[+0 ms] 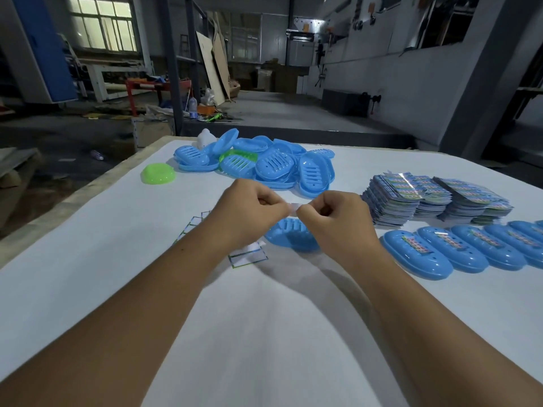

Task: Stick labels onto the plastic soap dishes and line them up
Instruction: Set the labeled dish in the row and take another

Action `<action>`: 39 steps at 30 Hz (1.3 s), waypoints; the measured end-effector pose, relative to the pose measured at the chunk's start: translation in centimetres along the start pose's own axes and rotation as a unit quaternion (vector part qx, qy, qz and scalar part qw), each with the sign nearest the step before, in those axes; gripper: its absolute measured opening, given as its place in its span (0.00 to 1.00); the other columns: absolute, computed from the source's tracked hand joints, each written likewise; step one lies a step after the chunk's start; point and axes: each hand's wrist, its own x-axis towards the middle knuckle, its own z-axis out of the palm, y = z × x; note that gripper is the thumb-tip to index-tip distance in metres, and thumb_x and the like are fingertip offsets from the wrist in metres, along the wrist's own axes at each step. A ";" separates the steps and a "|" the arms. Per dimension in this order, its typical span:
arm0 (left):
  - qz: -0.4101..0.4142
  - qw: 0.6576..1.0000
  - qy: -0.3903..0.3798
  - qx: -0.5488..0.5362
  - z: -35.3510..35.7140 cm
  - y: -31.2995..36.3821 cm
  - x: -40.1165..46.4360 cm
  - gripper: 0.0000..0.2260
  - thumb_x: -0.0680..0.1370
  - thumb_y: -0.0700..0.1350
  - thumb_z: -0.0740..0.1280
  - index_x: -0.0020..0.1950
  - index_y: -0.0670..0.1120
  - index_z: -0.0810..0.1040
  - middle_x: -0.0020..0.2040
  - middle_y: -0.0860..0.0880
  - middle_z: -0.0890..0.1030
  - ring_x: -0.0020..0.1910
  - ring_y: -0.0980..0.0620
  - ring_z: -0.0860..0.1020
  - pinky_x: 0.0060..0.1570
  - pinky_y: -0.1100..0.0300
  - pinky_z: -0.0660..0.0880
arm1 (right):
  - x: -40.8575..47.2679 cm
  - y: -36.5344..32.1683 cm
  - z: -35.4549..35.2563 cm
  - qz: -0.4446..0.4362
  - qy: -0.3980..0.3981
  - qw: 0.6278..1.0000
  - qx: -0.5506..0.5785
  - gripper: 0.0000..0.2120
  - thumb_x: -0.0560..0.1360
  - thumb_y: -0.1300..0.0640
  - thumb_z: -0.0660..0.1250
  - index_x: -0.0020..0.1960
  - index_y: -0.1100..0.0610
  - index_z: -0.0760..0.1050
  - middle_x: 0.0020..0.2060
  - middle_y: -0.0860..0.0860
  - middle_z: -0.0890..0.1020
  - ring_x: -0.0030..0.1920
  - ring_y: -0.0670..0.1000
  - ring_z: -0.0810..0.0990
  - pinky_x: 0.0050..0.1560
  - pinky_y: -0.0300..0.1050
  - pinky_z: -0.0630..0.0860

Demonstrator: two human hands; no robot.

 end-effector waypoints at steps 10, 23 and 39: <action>-0.002 0.999 -0.015 -0.044 0.8 0.2 -0.5 0.10 0.77 0.47 0.72 0.36 0.57 0.84 0.38 0.58 0.86 0.41 0.61 0.82 0.38 0.74 0.75 | 0.0 0.1 0.1 -0.048 -0.020 0.998 0.019 0.11 0.71 0.54 0.70 0.30 0.51 0.77 0.23 0.40 0.77 0.26 0.42 0.71 0.32 0.39 0.68; -0.065 0.992 0.036 -0.106 0.3 -0.3 0.0 0.06 0.75 0.53 0.75 0.41 0.52 0.85 0.25 0.64 0.77 0.28 0.71 0.75 0.34 0.67 0.67 | 0.8 1.0 0.1 0.005 -0.010 1.000 -0.008 0.13 0.74 0.46 0.74 0.33 0.50 0.83 0.22 0.41 0.75 0.24 0.44 0.67 0.27 0.36 0.64; -0.142 0.989 0.006 -0.032 2.3 -1.7 1.3 0.09 0.74 0.51 0.75 0.39 0.47 0.85 0.29 0.53 0.82 0.25 0.58 0.76 0.26 0.66 0.71 | 1.2 2.0 -0.4 0.106 -0.062 0.991 -0.044 0.20 0.73 0.47 0.73 0.34 0.63 0.79 0.22 0.48 0.69 0.25 0.47 0.63 0.32 0.44 0.64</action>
